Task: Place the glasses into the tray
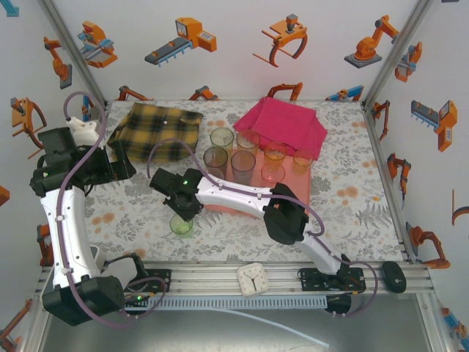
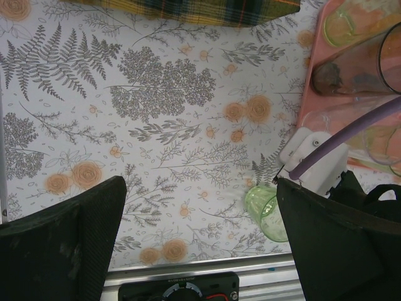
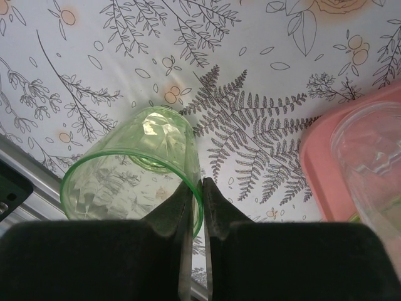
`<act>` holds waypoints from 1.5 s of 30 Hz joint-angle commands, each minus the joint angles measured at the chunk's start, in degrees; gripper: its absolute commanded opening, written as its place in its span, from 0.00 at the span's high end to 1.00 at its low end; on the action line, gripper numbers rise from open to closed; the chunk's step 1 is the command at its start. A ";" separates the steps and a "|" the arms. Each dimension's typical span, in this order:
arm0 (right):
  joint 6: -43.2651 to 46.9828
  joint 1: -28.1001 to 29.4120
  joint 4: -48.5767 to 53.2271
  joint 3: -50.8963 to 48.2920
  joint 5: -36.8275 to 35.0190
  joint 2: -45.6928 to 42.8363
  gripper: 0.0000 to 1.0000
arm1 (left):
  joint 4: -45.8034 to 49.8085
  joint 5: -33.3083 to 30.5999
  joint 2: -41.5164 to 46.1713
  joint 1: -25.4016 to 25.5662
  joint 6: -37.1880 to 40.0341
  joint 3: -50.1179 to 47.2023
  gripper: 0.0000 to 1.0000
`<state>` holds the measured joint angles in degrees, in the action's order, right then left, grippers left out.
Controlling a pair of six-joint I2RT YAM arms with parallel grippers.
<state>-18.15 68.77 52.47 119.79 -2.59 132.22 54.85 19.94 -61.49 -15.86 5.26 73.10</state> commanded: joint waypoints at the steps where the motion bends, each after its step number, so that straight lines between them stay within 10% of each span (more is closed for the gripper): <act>1: -0.01 -0.27 1.33 2.03 -1.10 0.49 0.89 | -0.29 -0.20 1.06 -0.32 -0.60 0.26 0.03; 45: -0.13 -0.02 5.56 0.80 2.06 -7.11 0.96 | -1.59 -6.75 -2.47 -0.84 -1.14 3.10 0.03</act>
<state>-18.15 68.77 56.49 120.95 -1.54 128.53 53.58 13.06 -63.70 -16.23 5.10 74.17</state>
